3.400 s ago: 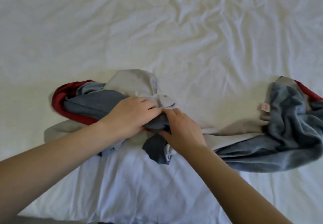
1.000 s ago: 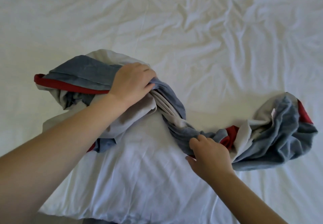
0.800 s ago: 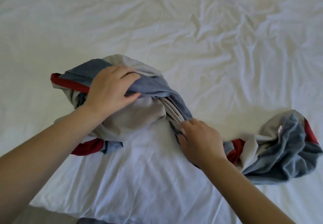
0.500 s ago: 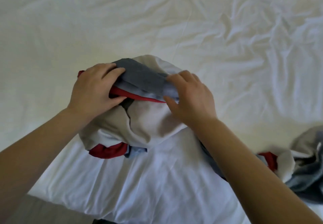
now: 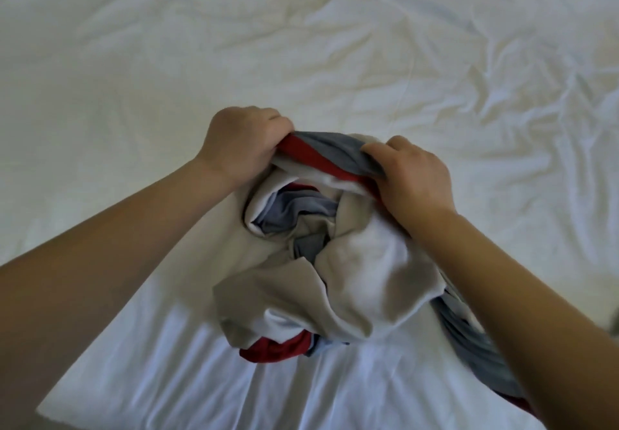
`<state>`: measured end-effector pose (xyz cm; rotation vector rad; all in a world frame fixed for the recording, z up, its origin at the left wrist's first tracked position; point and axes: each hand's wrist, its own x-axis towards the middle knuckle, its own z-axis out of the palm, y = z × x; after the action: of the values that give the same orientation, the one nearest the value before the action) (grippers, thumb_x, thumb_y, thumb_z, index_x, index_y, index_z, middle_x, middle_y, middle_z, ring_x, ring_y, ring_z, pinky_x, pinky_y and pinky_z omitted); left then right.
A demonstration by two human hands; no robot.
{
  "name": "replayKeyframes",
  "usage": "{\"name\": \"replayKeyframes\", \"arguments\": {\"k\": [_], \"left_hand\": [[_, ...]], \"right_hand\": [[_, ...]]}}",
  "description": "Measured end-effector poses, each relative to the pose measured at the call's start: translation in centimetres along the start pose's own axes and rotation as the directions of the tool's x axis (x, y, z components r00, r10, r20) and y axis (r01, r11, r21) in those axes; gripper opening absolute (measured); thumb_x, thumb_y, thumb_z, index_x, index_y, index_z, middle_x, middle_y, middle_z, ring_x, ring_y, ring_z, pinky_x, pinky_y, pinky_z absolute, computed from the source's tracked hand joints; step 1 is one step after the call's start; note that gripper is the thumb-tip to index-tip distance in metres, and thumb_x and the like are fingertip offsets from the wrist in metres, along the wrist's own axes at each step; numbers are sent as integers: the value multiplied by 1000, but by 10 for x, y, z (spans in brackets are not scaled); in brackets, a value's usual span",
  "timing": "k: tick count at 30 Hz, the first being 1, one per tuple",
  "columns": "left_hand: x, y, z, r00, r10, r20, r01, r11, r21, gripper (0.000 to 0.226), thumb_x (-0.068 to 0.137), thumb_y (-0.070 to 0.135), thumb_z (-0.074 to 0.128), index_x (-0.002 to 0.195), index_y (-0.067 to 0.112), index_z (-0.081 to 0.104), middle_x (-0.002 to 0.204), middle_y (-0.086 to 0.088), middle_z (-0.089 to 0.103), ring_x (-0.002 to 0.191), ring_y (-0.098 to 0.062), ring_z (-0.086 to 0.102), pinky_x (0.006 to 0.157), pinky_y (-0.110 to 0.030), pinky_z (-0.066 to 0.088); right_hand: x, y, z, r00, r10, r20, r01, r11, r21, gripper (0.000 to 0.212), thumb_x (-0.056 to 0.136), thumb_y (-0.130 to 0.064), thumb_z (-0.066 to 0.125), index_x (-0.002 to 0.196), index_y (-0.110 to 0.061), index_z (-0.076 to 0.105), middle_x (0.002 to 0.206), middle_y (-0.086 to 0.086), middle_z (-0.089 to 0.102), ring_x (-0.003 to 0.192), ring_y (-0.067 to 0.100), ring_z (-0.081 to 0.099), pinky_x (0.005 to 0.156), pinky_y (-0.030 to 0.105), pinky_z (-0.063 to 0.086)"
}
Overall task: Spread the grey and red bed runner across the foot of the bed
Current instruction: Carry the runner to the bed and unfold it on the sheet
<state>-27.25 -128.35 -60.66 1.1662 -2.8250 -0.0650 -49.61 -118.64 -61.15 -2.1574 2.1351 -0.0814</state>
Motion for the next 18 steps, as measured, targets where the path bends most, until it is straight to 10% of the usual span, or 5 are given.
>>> {"name": "replayKeyframes", "arguments": {"k": [11, 18], "left_hand": [[96, 45, 14, 993, 52, 106, -60, 995, 78, 13, 92, 14, 42, 91, 12, 55, 95, -8, 61, 83, -30, 56, 58, -34, 27], [69, 40, 28, 989, -43, 138, 41, 999, 16, 22, 90, 24, 39, 92, 9, 56, 93, -9, 60, 84, -28, 54, 62, -34, 33]], "right_hand": [[36, 71, -12, 921, 390, -21, -384, 914, 133, 32, 72, -8, 55, 97, -25, 66, 90, 7, 63, 70, 28, 52, 56, 28, 34], [44, 55, 5, 955, 246, 168, -263, 961, 89, 37, 78, -8, 52, 108, -26, 66, 102, 8, 56, 91, 33, 54, 66, 32, 38]]}}
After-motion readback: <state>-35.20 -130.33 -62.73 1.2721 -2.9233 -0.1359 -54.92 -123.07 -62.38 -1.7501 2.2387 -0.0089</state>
